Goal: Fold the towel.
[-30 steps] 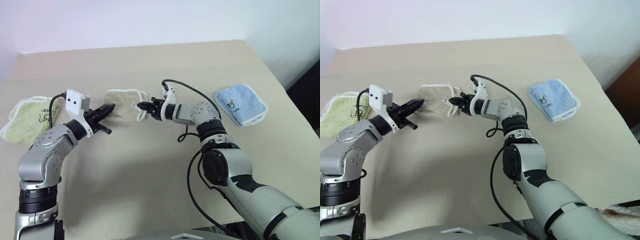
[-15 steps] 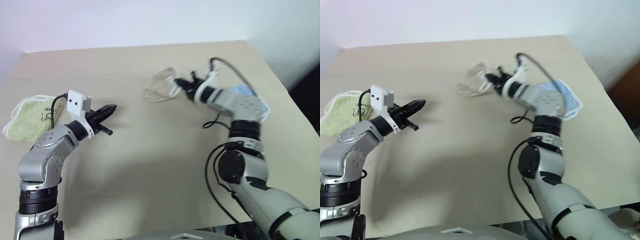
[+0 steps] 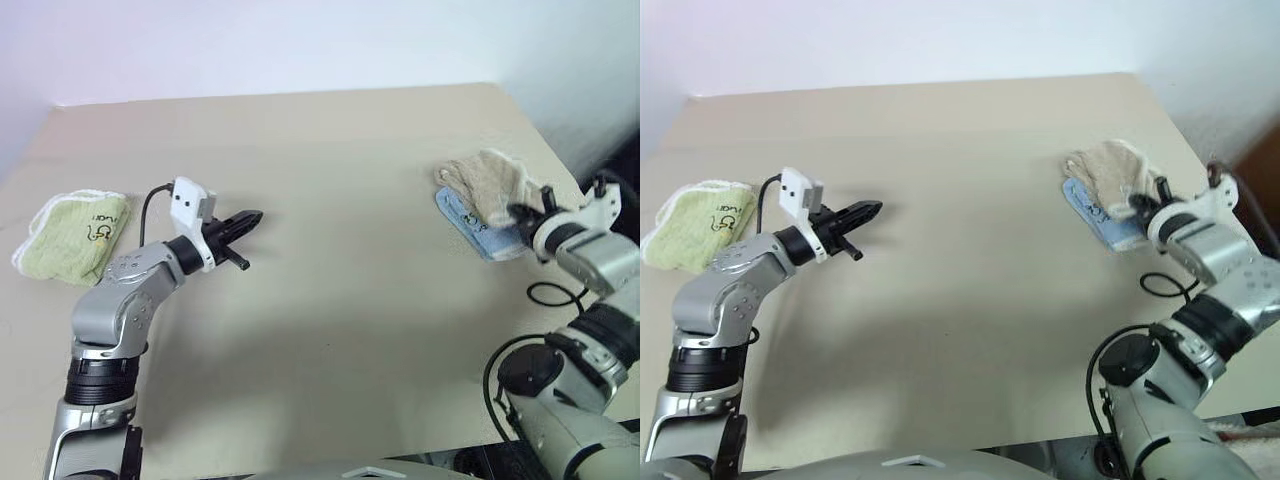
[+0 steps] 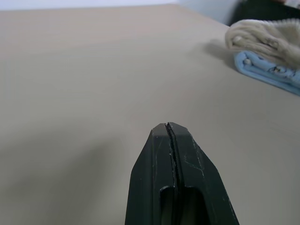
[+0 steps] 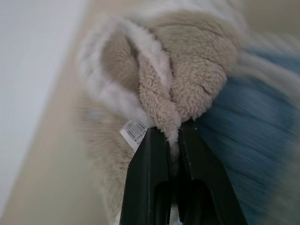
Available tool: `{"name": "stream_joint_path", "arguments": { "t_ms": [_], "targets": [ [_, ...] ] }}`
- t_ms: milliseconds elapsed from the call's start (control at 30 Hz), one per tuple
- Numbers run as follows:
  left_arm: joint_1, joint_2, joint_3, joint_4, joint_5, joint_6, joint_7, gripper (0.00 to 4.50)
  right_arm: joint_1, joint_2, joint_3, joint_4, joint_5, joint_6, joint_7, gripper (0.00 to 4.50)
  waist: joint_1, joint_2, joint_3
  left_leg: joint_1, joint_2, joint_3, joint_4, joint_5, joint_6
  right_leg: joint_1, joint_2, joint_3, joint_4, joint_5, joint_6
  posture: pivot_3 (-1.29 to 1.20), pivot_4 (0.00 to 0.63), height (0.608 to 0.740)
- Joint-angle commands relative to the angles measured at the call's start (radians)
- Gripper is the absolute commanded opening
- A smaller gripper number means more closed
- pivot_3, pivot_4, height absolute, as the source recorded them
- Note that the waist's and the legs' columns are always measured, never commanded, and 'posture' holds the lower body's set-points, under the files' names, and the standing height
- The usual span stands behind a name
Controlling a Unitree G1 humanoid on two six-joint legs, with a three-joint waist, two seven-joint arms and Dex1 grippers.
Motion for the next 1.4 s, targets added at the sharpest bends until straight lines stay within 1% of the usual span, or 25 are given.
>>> {"name": "stream_joint_path", "arguments": {
  "t_ms": [33,167,267,400,600,633,700,767,833,867,933,967,1000,1067,1200,1333,1400],
  "targets": [
    [-0.021,-0.004,-0.01,0.002,0.01,-0.03,-0.017,0.0,-0.014,-0.003,-0.011,-0.102,0.05,-0.003,-0.063,0.03,0.002,0.001,0.0,0.001,0.0,0.001,0.0,0.0,0.0,0.0,0.0,0.001,0.001,0.0,0.0,0.0,0.15,0.728],
    [-0.023,-0.013,-0.02,0.006,0.016,-0.034,-0.023,0.0,-0.002,-0.003,0.0,-0.117,0.068,-0.022,-0.082,0.03,0.005,0.001,0.0,0.002,0.0,0.001,0.001,0.0,0.001,0.002,0.001,0.001,0.001,0.0,0.0,0.0,0.15,0.728],
    [-0.021,-0.02,-0.025,0.008,0.017,-0.036,-0.026,0.0,-0.003,0.005,-0.005,-0.153,0.126,-0.043,-0.079,0.85,0.006,0.001,-0.001,0.002,0.0,0.002,0.001,-0.001,0.002,0.002,0.001,0.002,0.0,0.0,0.0,0.0,0.15,0.728],
    [-0.018,-0.025,-0.032,0.016,0.023,-0.042,-0.031,0.0,0.01,0.003,0.002,-0.181,0.184,-0.069,-0.099,2.1,0.006,0.001,-0.001,0.002,0.0,0.002,0.001,-0.001,0.002,0.002,0.001,0.002,0.0,0.0,0.0,0.0,0.15,0.728],
    [-0.025,-0.03,-0.034,0.027,0.025,-0.043,-0.041,0.0,0.038,-0.013,0.021,-0.218,0.266,-0.132,-0.143,4.15,0.006,0.001,-0.001,0.002,0.0,0.002,0.001,-0.001,0.003,0.002,0.001,0.002,0.0,0.0,0.0,0.0,0.15,0.728],
    [-0.03,-0.03,-0.036,0.034,0.027,-0.045,-0.045,0.0,0.045,-0.033,0.04,-0.225,0.237,-0.159,-0.132,4.44,0.006,0.001,-0.001,0.002,0.0,0.002,0.001,-0.001,0.003,0.002,0.001,0.002,0.0,0.0,0.0,0.0,0.15,0.728],
    [-0.039,-0.031,-0.037,0.049,0.033,-0.05,-0.049,0.0,0.066,-0.078,0.093,-0.236,0.177,-0.205,-0.093,4.48,0.007,0.001,-0.001,0.002,0.0,0.003,0.002,-0.001,0.003,0.002,0.001,0.003,0.0,0.0,0.0,0.0,0.15,0.728],
    [-0.049,-0.03,-0.033,0.067,0.044,-0.063,-0.047,0.0,0.119,-0.17,0.241,-0.276,0.073,-0.243,0.039,4.48,0.008,0.001,-0.001,0.002,0.0,0.003,0.002,-0.001,0.003,0.002,0.001,0.003,0.0,0.0,0.0,0.0,0.15,0.728],
    [-0.063,-0.031,-0.021,0.094,0.063,-0.084,-0.032,0.0,0.184,-0.29,0.479,-0.352,-0.062,-0.295,0.213,4.48,0.005,0.001,-0.001,0.002,0.0,0.004,0.002,-0.002,0.004,0.002,0.001,0.003,-0.001,0.0,0.0,0.0,0.15,0.728],
    [-0.068,-0.031,-0.017,0.104,0.069,-0.091,-0.029,0.0,0.202,-0.321,0.546,-0.37,-0.101,-0.317,0.262,4.48,0.001,0.001,-0.001,0.002,0.0,0.004,0.002,-0.002,0.004,0.002,0.001,0.003,-0.001,0.0,0.0,0.0,0.15,0.728],
    [-0.074,-0.022,-0.017,0.123,0.086,-0.103,-0.03,0.0,0.229,-0.391,0.736,-0.427,-0.202,-0.404,0.426,4.48,-0.005,0.001,-0.001,0.003,0.001,0.006,0.002,-0.002,0.004,0.003,0.002,0.004,-0.001,0.0,0.0,0.0,0.15,0.728],
    [-0.076,-0.017,-0.019,0.129,0.094,-0.108,-0.034,0.0,0.234,-0.409,0.802,-0.445,-0.235,-0.438,0.49,4.48,-0.006,0.001,-0.001,0.005,0.002,0.006,0.002,-0.002,0.004,0.004,0.002,0.004,-0.002,0.0,0.0,0.0,0.15,0.728],
    [-0.071,-0.014,-0.024,0.124,0.101,-0.112,-0.036,0.0,0.228,-0.413,0.879,-0.46,-0.268,-0.478,0.565,4.48,-0.006,0.0,-0.001,0.007,0.002,0.007,0.002,-0.002,0.004,0.006,0.003,0.004,-0.002,0.0,0.001,0.0,0.15,0.728],
    [-0.066,-0.011,-0.025,0.118,0.107,-0.116,-0.042,0.0,0.209,-0.393,0.952,-0.46,-0.301,-0.522,0.641,4.48,0.001,0.0,-0.001,0.012,0.004,0.006,0.001,-0.002,0.004,0.012,0.004,0.004,-0.003,-0.001,0.001,0.0,0.15,0.728],
    [-0.024,0.004,-0.01,0.074,0.11,-0.11,-0.038,0.0,0.155,-0.275,1.08,-0.364,-0.366,-0.604,0.74,4.48,0.007,-0.001,0.0,0.014,0.004,0.005,0.003,-0.003,0.004,0.015,0.004,0.003,-0.005,-0.001,0.001,0.0,0.15,0.728],
    [0.037,0.03,0.012,0.026,0.101,-0.099,-0.037,0.0,0.144,-0.193,1.159,-0.274,-0.456,-0.678,0.805,4.48,0.011,-0.002,0.0,0.014,0.002,0.004,0.002,-0.004,0.005,0.015,0.002,0.003,-0.005,0.0,0.0,0.0,0.15,0.728],
    [0.074,0.037,0.021,-0.02,0.089,-0.083,-0.031,0.0,0.145,-0.178,1.186,-0.24,-0.5,-0.725,0.849,4.48,0.01,-0.002,0.0,0.013,0.002,0.004,0.002,-0.004,0.005,0.013,0.001,0.003,-0.005,0.0,0.0,0.0,0.15,0.728]
  ]
}}
